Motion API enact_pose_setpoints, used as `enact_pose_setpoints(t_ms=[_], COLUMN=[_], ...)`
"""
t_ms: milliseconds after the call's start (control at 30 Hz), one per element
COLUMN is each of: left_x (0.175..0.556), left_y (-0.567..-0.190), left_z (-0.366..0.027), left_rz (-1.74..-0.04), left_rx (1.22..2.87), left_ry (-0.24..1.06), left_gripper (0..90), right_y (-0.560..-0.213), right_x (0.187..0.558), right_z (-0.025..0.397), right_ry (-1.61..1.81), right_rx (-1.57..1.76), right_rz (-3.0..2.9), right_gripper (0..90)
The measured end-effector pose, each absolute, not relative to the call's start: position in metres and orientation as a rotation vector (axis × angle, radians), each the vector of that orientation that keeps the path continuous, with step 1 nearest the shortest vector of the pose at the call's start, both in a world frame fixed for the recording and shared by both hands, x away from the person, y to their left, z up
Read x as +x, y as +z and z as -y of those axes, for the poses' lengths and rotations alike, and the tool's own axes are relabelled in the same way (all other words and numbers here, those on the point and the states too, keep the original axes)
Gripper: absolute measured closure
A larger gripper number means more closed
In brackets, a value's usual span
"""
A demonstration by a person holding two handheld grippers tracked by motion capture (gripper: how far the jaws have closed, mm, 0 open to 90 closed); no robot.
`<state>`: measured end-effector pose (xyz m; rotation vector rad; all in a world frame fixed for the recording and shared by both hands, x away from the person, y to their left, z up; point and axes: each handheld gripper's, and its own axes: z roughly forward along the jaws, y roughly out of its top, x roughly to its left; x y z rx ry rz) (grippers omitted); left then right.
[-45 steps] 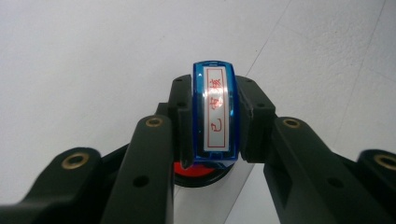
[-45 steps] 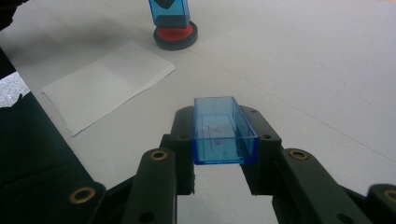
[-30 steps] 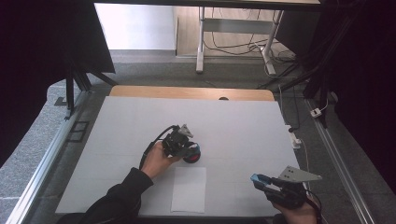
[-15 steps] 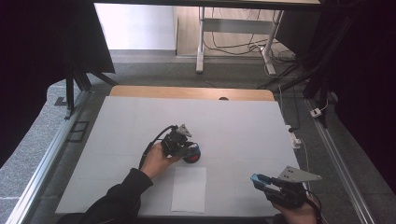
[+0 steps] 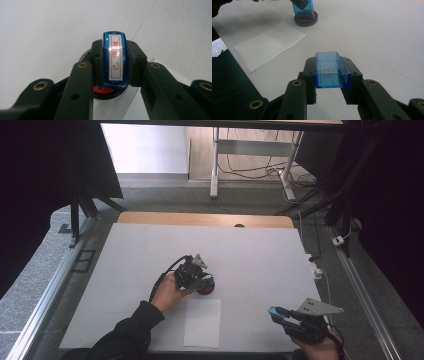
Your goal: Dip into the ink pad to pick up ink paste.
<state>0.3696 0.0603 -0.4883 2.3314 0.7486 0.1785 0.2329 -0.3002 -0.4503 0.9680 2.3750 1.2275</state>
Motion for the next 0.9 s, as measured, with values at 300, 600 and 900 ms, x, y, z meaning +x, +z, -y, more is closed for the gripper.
enact_pose_setpoints(t_ms=[300, 600, 900], left_x=[0.3708, 0.3671, 0.3688], left_y=[-0.4887, -0.4873, -0.4880], left_z=[-0.0614, -0.0576, -0.0605], left_rz=[-0.757, -0.740, -0.732], left_rx=[2.324, 2.352, 2.331], left_ry=[0.165, 0.210, 0.193], left_gripper=[70.8, 70.7, 70.2], right_y=[-0.4503, -0.4502, -0.4498], right_x=[0.2328, 0.2325, 0.2324], right_z=[0.3005, 0.3004, 0.3014], right_ry=[1.231, 1.232, 1.237], right_rx=[0.970, 0.968, 0.969], right_rz=[-2.372, -2.370, -2.368], right_gripper=[68.8, 68.8, 68.8])
